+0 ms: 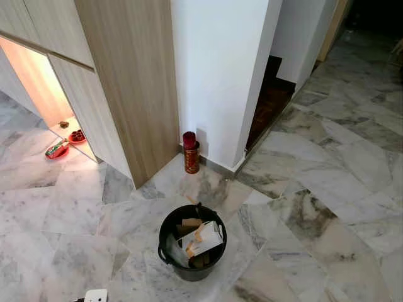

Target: Sweep floor

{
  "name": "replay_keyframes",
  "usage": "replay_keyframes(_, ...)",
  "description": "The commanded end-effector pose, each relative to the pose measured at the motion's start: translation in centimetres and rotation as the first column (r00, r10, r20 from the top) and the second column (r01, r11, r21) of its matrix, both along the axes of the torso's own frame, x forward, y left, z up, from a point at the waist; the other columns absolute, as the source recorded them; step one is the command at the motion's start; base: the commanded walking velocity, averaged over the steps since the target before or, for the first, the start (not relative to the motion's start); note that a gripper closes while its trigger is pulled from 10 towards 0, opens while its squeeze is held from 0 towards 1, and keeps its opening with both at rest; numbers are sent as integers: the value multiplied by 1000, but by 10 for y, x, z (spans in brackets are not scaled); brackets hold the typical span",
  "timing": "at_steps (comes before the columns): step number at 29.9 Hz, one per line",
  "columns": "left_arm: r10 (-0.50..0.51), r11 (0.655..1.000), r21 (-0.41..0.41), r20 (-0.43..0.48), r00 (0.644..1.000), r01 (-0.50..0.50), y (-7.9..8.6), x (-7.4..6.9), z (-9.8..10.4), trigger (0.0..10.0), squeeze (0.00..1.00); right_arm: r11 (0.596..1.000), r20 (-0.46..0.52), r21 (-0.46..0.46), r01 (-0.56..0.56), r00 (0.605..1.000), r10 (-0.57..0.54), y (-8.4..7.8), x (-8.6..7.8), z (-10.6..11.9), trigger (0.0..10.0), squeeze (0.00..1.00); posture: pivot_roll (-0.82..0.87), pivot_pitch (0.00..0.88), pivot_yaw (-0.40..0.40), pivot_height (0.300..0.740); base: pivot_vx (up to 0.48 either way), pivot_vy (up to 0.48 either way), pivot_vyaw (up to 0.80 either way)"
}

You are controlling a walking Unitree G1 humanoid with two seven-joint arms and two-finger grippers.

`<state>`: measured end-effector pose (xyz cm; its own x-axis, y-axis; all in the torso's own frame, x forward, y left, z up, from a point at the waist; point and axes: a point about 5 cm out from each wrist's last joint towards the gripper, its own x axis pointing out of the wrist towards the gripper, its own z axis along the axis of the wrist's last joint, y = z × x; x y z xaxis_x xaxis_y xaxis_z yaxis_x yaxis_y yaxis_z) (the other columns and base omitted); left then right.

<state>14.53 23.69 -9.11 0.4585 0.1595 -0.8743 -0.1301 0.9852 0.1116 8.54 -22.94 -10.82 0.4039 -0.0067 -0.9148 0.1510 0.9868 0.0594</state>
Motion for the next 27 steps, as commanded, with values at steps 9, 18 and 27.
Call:
replay_keyframes(9, -137, 988, 81, 65, 988, 131, -12, 10, 3, 10000, 0, 993, 37, -22, 112, 993, -111, 12, 1, -3, 10000, 0, 56, 0, -34, 740, 0, 0, 0)
replay_keyframes(18, -137, 987, 88, 67, 988, 131, -10, 10, 3, 10000, 0, 993, 40, -28, 113, 993, -111, 12, 1, -2, 10000, 0, 57, 0, -34, 740, 0, 0, 0)
replay_keyframes(27, -168, 969, 203, 140, 976, 138, 12, 27, 18, 10000, 0, 992, 60, -100, 74, 996, -69, 8, 3, -1, 10000, 0, 55, 0, -36, 740, 0, 0, 0)
